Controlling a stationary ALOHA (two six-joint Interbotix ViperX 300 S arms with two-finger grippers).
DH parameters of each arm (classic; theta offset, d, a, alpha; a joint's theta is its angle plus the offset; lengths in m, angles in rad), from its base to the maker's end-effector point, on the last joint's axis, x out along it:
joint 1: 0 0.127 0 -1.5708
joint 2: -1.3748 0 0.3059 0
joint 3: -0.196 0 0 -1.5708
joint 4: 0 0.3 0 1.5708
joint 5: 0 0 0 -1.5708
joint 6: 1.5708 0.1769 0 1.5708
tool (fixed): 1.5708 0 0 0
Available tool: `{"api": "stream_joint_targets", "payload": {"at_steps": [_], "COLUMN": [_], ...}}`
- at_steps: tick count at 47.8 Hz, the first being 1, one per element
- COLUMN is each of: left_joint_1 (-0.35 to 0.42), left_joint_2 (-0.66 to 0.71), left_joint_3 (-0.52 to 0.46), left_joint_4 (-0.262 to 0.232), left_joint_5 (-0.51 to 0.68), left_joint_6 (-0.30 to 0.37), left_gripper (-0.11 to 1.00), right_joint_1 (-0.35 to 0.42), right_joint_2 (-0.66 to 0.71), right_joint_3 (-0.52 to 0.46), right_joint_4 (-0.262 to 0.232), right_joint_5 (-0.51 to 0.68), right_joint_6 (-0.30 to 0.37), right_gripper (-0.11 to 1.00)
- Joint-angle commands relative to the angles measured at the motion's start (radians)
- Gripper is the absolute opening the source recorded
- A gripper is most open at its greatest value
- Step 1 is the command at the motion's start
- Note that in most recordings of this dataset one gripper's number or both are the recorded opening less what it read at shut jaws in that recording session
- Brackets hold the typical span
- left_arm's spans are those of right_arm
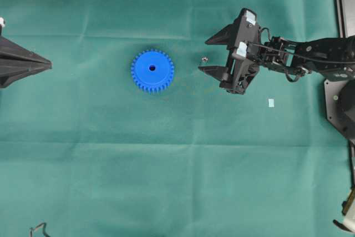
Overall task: Insert the shaft into the center hole of the gear.
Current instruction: 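Move the right gripper left over the upright silver shaft, fingers open, then lower the right gripper and close it on the silver shaft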
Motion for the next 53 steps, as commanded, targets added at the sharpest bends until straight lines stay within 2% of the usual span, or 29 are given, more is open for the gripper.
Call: {"api": "stream_joint_targets", "payload": {"at_steps": [1,12,16,19,29,45,53], "left_joint_1": [0.000,0.000,0.000,0.000,0.000,0.000,0.000], "left_joint_2": [0.008,0.008,0.008,0.006,0.003,0.003,0.003], "left_joint_3": [-0.025,-0.025,-0.025,-0.026,-0.026,-0.026,-0.026], "left_joint_4": [0.003,0.003,0.003,0.003,0.003,0.003,0.003], "left_joint_5": [-0.002,0.009,0.015,0.015,0.015,0.015,0.015], "left_joint_6": [0.002,0.000,0.002,0.002,0.002,0.002,0.000], "left_gripper": [0.00,0.00,0.00,0.00,0.00,0.00,0.00], "right_joint_1": [-0.002,0.008,0.014,0.020,0.037,0.041,0.035], "right_joint_2": [-0.009,-0.009,-0.009,-0.008,-0.006,-0.012,-0.087], "right_joint_3": [-0.006,-0.002,-0.002,-0.005,-0.008,-0.021,-0.051], "right_joint_4": [0.006,0.017,0.017,0.014,0.012,0.011,0.011], "right_joint_5": [-0.014,-0.014,-0.017,-0.018,-0.014,-0.006,0.095], "right_joint_6": [-0.003,-0.003,-0.005,-0.006,-0.008,-0.006,-0.017], "right_gripper": [0.87,0.85,0.79,0.68,0.17,0.16,0.16]}}
